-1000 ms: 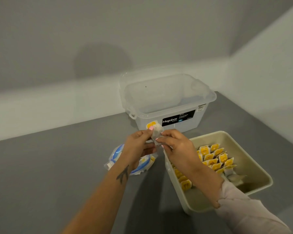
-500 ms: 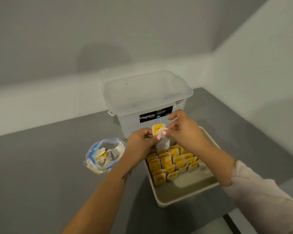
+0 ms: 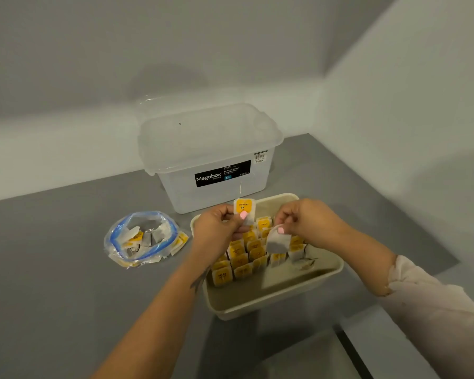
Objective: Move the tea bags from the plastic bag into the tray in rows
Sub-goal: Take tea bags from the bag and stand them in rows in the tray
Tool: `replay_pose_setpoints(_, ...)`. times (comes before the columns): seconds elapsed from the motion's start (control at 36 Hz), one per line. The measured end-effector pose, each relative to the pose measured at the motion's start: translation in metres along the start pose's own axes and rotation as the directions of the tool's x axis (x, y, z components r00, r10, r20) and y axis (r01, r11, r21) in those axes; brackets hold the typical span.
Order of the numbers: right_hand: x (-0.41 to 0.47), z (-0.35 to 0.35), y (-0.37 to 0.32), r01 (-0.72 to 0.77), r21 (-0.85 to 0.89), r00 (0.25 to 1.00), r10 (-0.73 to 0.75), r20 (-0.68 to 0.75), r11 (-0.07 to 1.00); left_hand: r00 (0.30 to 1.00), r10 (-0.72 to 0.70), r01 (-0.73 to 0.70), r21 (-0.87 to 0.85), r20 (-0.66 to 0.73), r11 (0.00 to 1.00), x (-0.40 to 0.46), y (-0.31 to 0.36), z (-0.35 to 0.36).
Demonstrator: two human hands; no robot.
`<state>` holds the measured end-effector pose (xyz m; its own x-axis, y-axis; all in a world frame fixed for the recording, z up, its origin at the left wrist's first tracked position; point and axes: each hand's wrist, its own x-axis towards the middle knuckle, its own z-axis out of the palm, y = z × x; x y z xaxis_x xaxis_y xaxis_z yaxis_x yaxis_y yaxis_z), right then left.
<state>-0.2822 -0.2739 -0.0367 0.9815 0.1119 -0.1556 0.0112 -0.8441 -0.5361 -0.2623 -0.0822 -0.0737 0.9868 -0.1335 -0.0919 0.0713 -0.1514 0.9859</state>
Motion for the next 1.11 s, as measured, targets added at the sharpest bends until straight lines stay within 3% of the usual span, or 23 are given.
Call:
replay_pose_setpoints(0.22,-0.01,0.015,0.015,0.051,-0.247,0.99,-0.016,0.139,0.968,0.998,0.041,-0.039,0.027,-0.056,0.999,-0.01,-0.005,0.007)
replay_pose_setpoints(0.5,-0.001,0.04,0.03,0.062,-0.419,0.997,-0.034,0.075,0.906,0.997,0.042,-0.04,0.021,-0.058,0.999,-0.018,-0.004,0.008)
replay_pose_setpoints(1.11,0.002,0.041,0.028,-0.036,-0.332,0.999,0.04,0.006,0.943,0.999,0.017,-0.015,0.07,-0.03,0.997,-0.024,-0.005,0.006)
